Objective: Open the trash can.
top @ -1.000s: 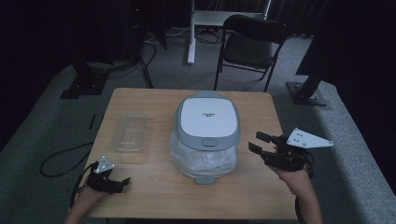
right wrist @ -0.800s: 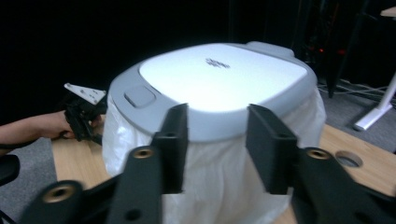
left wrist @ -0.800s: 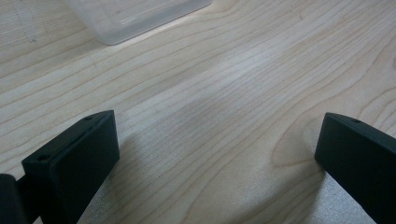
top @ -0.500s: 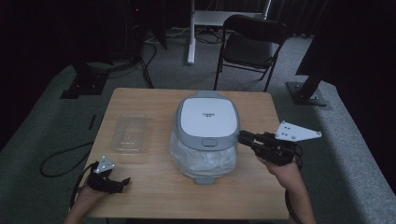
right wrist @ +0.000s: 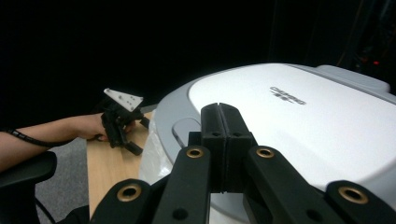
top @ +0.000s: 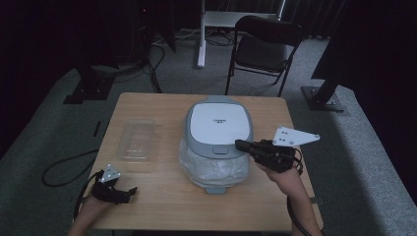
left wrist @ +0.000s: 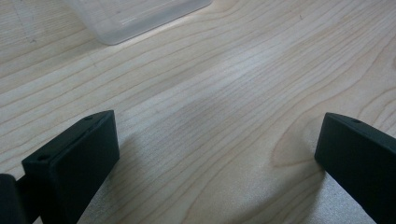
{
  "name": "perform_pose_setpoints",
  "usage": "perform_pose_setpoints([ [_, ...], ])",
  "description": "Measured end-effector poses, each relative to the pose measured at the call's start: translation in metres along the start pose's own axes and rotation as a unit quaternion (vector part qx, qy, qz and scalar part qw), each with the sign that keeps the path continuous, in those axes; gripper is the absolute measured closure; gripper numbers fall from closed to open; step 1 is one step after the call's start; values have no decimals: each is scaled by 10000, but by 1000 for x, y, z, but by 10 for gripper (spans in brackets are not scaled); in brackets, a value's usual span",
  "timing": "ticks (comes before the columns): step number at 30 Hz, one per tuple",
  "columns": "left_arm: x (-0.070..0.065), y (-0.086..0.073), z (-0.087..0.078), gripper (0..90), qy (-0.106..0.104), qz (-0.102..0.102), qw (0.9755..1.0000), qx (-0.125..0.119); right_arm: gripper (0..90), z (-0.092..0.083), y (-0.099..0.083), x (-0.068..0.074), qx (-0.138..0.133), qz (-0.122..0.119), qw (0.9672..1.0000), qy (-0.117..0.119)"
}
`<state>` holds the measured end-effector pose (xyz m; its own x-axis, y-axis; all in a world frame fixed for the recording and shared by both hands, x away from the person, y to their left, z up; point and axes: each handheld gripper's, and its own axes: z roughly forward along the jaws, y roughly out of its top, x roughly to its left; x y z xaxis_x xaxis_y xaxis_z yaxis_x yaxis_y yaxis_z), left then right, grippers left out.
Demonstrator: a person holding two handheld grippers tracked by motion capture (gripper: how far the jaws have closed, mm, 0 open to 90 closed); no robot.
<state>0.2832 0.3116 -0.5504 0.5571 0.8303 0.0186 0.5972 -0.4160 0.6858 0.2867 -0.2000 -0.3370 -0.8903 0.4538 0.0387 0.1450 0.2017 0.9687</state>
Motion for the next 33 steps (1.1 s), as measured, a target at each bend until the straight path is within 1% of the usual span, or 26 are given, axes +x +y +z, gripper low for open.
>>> perform_pose_setpoints([
  [5,0,0,0,5,0,1,10000,1,900,10,2,3,-34,-31,9998,182],
  [7,0,0,0,5,-1,0,10000,1,900,15,1,5,-45,-181,9996,228],
  [9,0,0,0,5,0,0,10000,0,900,20,1,6,-5,-165,9994,305],
  [15,0,0,0,5,0,1,10000,0,900,32,1,9,110,-210,9990,382],
  [18,0,0,0,5,-1,0,10000,0,900,37,0,7,119,-148,9987,466],
  [20,0,0,0,5,-1,-1,10000,0,900,40,-1,6,158,-118,9990,399],
  [22,0,0,0,5,-1,0,10000,1,900,42,-1,5,201,-21,9994,292],
  [25,0,0,0,5,-1,1,10000,1,900,42,-2,3,218,80,9990,394],
  [28,0,0,0,5,-1,0,10000,1,900,42,-2,5,273,-31,9988,397],
  [33,0,0,0,5,0,1,10000,0,900,42,-2,5,279,-4,9988,403],
])
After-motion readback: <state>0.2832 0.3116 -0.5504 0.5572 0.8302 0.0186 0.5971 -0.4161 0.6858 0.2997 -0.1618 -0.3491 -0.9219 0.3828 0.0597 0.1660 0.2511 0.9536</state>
